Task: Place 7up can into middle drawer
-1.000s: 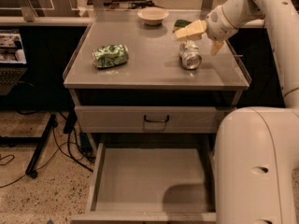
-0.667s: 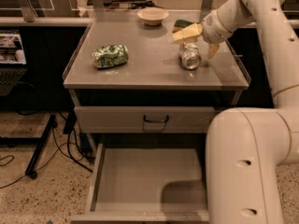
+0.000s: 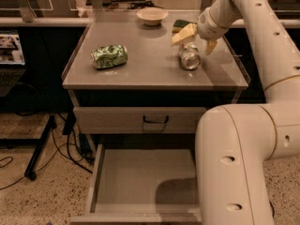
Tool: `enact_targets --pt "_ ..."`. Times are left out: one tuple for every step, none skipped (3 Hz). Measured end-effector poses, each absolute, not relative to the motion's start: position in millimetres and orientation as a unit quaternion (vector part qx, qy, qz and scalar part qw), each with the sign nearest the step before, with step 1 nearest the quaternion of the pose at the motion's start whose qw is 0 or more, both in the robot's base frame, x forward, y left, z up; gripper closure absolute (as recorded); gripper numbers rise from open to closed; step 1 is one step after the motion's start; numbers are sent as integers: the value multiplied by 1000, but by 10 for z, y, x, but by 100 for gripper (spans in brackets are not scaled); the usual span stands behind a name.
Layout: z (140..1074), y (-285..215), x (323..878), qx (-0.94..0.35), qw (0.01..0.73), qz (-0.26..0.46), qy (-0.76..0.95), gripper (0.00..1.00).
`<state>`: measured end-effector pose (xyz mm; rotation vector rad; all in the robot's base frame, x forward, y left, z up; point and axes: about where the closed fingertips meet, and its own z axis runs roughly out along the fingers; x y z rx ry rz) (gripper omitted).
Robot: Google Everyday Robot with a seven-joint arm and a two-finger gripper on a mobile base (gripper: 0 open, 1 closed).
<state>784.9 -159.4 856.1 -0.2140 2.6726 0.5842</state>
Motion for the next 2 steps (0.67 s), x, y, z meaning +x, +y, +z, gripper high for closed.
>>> enact_targets --pt "8560 -1594 7849 -76 197 209 955 42" --pt "8560 -1593 7849 -76 197 209 955 73"
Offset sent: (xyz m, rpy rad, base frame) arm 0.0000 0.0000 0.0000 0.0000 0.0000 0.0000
